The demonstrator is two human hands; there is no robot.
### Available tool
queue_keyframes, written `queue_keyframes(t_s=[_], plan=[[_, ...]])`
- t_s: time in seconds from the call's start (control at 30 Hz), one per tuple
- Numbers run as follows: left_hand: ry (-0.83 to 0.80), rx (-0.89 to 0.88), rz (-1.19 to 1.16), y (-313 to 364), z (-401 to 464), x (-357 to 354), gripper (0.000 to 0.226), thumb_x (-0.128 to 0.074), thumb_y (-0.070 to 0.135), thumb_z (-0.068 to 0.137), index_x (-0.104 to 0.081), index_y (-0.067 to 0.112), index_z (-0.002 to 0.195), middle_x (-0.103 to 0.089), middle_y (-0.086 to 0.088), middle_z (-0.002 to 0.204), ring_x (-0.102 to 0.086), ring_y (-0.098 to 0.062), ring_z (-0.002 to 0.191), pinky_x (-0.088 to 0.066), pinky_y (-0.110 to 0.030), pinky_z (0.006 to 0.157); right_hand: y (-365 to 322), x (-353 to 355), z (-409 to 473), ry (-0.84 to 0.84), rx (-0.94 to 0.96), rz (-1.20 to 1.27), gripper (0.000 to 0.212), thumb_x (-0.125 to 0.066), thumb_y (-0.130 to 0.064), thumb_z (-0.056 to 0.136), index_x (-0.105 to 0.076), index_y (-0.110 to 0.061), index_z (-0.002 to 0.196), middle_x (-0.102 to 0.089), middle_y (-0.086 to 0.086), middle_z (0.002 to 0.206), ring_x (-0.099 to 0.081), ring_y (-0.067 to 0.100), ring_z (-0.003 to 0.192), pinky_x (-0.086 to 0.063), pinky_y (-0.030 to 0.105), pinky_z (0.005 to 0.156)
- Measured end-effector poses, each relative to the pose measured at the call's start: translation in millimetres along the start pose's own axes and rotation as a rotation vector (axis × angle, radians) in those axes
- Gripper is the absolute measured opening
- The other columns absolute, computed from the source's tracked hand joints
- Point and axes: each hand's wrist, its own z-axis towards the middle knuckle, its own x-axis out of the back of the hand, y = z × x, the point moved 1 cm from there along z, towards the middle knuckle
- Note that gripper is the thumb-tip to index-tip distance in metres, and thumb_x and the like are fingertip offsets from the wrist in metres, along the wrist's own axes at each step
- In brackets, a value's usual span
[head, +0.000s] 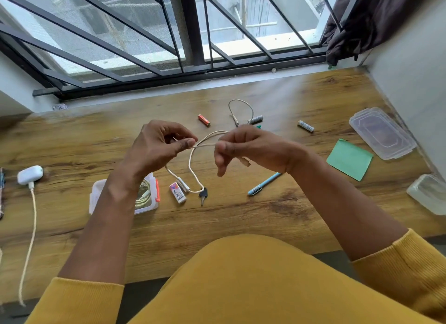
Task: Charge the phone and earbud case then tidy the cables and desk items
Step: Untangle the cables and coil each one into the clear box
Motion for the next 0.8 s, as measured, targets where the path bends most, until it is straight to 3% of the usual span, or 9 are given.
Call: queue_keyframes(t_s=[0.1,0.23,0.3,0.4,0.5,0.57,0.7,0.8], plan=[[0.074,-0.064,0.010,7.9,-6.5,-19.3,0.014,-0.075,0.021,0.099,-0.080,0.033,0.093,-0.075,0.008,0.073,-0.059,0.001,0.058,-0.046,-0.019,0.057,-3.2,-1.8,5.6,0.124,0.102,0.291,0.040,-0.027,-0.012,0.115,-0.064,0.004,0.108,-0.067,0.016,0.088,-0.069,0.027,0.081,-0.056,0.034,0.080],[0.252,-0.130,-0.033,22.9,-18.4,-47.2,0.024,-0.060,0.028,0.109,-0.068,0.041,0.091,-0.066,0.008,0.066,-0.058,-0.003,0.056,-0.039,-0.017,0.055,-8.6,-3.1,14.0,0.235,0.149,0.506,0.047,-0.025,-0.022,0.116,-0.062,0.005,0.128,-0.071,0.008,0.080,-0.067,0.023,0.074,-0.055,0.033,0.077],[0.363,-0.096,-0.084,25.2,-21.6,-59.7,0.028,-0.054,0.034,0.112,-0.066,0.039,0.087,-0.063,0.005,0.065,-0.055,-0.007,0.054,-0.041,-0.027,0.054,-12.4,-5.5,18.5,0.252,0.191,0.558,0.049,-0.022,-0.021,0.116,-0.055,0.009,0.138,-0.075,0.007,0.088,-0.070,0.024,0.085,-0.055,0.034,0.086],[0.473,-0.004,-0.188,25.8,-22.5,-74.1,0.028,-0.055,0.038,0.110,-0.073,0.023,0.095,-0.063,0.001,0.064,-0.057,-0.016,0.051,-0.044,-0.034,0.050,-15.4,-9.8,26.6,0.245,0.283,0.651,0.049,-0.017,-0.013,0.116,-0.037,0.016,0.150,-0.073,0.016,0.121,-0.067,0.033,0.117,-0.048,0.041,0.110],[0.381,0.157,-0.460,28.6,-23.3,-81.8,0.011,-0.065,0.024,0.106,-0.073,0.017,0.109,-0.065,-0.002,0.063,-0.062,-0.016,0.050,-0.055,-0.032,0.051,-19.3,-9.7,33.3,0.254,0.377,0.683,0.047,-0.018,-0.003,0.113,-0.024,0.018,0.155,-0.046,0.030,0.154,-0.049,0.040,0.144,-0.038,0.042,0.123],[0.280,0.227,-0.594,33.3,-26.1,-85.1,0.011,-0.064,0.015,0.106,-0.071,0.014,0.115,-0.065,-0.002,0.065,-0.065,-0.016,0.053,-0.061,-0.035,0.058,-20.9,-7.8,38.2,0.307,0.393,0.672,0.047,-0.022,0.001,0.111,-0.021,0.018,0.155,-0.035,0.034,0.161,-0.040,0.043,0.150,-0.030,0.044,0.128],[0.131,0.299,-0.783,48.7,-29.5,-89.4,0.019,-0.059,0.017,0.109,-0.069,0.006,0.120,-0.068,-0.002,0.070,-0.073,-0.022,0.070,-0.064,-0.037,0.073,-15.5,-8.0,47.2,0.469,0.302,0.561,0.037,-0.029,-0.003,0.114,-0.026,0.001,0.151,-0.053,0.031,0.150,-0.054,0.039,0.142,-0.026,0.050,0.129],[0.035,0.347,-1.007,59.8,-32.5,-87.6,0.021,-0.056,0.013,0.109,-0.070,0.002,0.119,-0.072,-0.010,0.082,-0.077,-0.029,0.084,-0.064,-0.037,0.085,-14.7,-10.2,51.6,0.607,0.285,0.416,0.050,-0.032,-0.004,0.114,-0.015,0.002,0.161,-0.062,0.030,0.140,-0.061,0.035,0.135,-0.040,0.039,0.123]])
